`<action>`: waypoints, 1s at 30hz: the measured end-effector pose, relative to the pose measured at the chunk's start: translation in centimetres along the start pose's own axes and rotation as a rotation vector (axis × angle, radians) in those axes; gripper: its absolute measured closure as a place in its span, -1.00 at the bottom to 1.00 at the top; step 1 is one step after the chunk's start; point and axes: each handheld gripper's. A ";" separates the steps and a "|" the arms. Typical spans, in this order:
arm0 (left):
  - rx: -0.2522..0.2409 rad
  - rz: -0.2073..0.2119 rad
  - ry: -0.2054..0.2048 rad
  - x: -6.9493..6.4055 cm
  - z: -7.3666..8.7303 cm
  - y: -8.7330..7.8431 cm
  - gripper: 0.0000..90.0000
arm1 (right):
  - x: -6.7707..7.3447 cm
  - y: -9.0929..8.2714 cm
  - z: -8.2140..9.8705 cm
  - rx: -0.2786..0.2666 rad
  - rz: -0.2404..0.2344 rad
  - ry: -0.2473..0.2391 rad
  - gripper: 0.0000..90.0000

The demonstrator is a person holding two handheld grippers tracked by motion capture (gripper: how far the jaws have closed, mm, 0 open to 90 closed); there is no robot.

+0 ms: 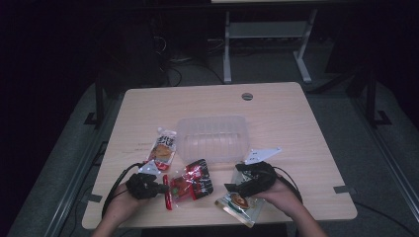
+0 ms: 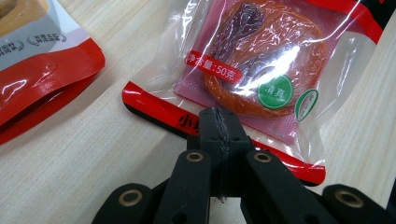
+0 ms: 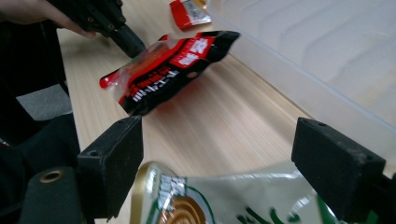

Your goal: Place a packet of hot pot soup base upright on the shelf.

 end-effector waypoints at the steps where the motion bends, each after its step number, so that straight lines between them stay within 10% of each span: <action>1: -0.001 0.001 -0.002 0.0 0.0 0.0 0.99 | 0.1 0.2 -0.2 0.004 -0.007 -0.007 -0.64; 19: -0.008 0.003 -0.017 0.0 0.0 0.0 0.99 | 2.8 4.8 -3.3 0.054 -0.130 -0.033 -0.62; 30: -0.010 0.012 -0.029 0.1 0.1 0.0 0.99 | 2.4 6.0 -3.7 0.073 -0.102 -0.010 -0.58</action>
Point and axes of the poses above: each handheld gripper's, and its own axes: y roughly forward along the jaws, z roughly out of its underside, x roughly to its left, and after that the axes turned 3 degrees about z, right-handed
